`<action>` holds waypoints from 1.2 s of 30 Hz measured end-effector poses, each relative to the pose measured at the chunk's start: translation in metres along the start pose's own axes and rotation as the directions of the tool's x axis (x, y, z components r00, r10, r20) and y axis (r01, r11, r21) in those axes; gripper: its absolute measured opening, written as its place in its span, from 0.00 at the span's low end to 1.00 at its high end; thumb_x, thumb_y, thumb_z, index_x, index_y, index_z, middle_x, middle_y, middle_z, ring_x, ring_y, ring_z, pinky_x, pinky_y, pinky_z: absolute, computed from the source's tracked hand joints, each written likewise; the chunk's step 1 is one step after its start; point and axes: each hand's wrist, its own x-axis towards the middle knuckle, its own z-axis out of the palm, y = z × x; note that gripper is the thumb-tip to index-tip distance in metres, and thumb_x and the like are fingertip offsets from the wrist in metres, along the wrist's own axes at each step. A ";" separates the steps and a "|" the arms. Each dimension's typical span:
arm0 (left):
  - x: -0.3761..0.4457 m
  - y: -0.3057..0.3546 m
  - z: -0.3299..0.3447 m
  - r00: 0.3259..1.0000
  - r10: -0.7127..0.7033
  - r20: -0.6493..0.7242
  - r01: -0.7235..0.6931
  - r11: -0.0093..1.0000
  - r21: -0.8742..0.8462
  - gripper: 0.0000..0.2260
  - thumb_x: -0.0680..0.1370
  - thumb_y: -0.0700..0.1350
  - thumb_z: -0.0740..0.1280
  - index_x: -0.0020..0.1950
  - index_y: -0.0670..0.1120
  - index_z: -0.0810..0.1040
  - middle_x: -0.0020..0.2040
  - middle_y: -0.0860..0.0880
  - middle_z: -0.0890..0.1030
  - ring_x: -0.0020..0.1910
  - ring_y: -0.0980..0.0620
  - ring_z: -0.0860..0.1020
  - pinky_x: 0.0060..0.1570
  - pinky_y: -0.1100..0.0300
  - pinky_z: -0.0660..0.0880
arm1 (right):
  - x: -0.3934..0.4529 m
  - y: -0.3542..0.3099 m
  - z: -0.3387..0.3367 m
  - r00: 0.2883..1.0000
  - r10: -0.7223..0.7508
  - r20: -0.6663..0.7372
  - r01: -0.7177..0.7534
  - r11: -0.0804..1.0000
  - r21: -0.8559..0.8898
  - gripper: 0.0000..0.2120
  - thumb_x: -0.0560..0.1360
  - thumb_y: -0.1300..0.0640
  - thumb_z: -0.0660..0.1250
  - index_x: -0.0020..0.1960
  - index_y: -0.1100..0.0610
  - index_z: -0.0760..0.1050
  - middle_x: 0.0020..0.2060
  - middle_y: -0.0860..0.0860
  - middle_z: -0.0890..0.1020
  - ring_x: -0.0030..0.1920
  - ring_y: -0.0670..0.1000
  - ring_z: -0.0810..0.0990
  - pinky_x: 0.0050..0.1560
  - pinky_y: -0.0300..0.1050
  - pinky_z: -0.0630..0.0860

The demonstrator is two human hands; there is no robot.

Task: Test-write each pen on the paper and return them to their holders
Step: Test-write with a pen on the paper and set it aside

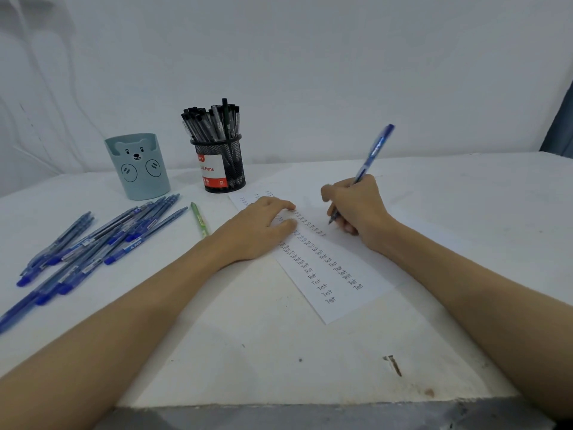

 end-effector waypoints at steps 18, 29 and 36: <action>-0.013 0.019 -0.002 0.985 0.172 -0.029 -0.174 0.983 -0.064 0.18 0.72 0.62 0.64 0.60 0.60 0.76 0.55 0.56 0.73 0.56 0.60 0.72 0.60 0.63 0.67 | 0.013 -0.025 -0.023 0.977 0.001 0.213 -0.008 0.999 0.031 0.07 0.81 0.58 0.55 0.56 0.57 0.70 0.23 0.54 0.75 0.20 0.51 0.72 0.27 0.40 0.69; -0.014 0.021 0.001 0.990 0.139 -0.007 -0.139 0.989 -0.050 0.21 0.69 0.67 0.61 0.59 0.62 0.75 0.55 0.59 0.70 0.58 0.62 0.70 0.63 0.60 0.67 | 0.013 -0.032 -0.055 0.977 -0.092 0.193 0.126 0.977 -0.173 0.10 0.76 0.49 0.67 0.44 0.54 0.83 0.26 0.50 0.67 0.27 0.48 0.61 0.23 0.34 0.59; -0.017 0.028 0.002 0.991 0.134 0.006 -0.134 0.990 0.037 0.24 0.71 0.68 0.51 0.62 0.64 0.74 0.60 0.62 0.72 0.60 0.60 0.66 0.62 0.58 0.63 | 0.024 -0.007 -0.079 0.986 0.014 0.166 0.038 0.952 -0.304 0.08 0.77 0.64 0.60 0.50 0.59 0.77 0.31 0.52 0.78 0.32 0.49 0.71 0.32 0.37 0.68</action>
